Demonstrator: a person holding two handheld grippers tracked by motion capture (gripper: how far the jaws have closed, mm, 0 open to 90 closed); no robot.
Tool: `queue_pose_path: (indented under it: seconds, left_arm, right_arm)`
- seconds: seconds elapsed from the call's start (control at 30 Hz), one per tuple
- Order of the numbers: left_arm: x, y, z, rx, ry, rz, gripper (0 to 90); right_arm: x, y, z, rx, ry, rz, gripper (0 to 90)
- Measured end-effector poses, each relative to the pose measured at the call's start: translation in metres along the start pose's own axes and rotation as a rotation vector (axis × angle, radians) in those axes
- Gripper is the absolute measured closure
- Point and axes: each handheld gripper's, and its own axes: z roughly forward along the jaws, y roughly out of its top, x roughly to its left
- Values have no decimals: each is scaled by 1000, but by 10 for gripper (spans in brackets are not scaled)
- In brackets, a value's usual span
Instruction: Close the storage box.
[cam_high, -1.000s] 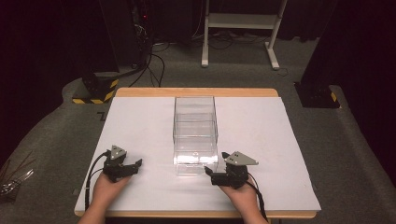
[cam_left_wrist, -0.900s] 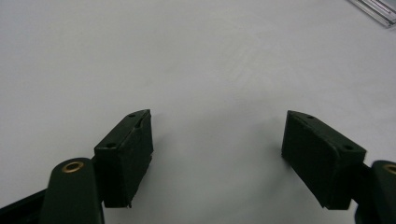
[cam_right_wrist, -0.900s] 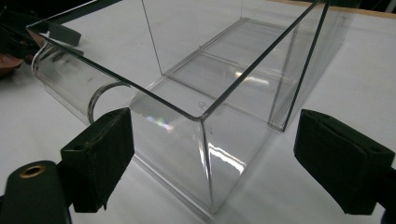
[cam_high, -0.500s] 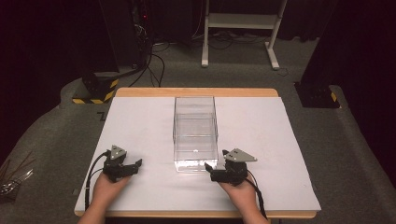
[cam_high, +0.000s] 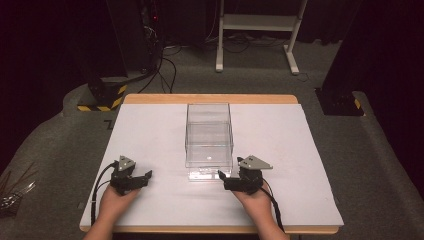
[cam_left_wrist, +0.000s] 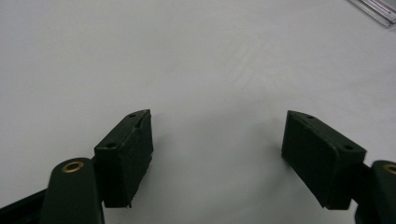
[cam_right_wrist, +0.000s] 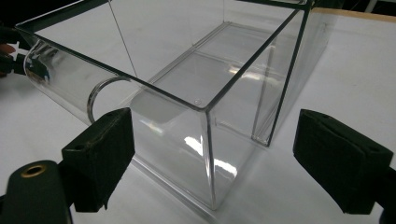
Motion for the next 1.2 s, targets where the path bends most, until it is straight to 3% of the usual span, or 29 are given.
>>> queue_pose_path:
  seconds: [1.2]
  left_arm:
    - [0, 0, 0, -2, 0, -1, 249]
  right_arm:
    - [-15, 12, 26, -3, -36, 40, 131]
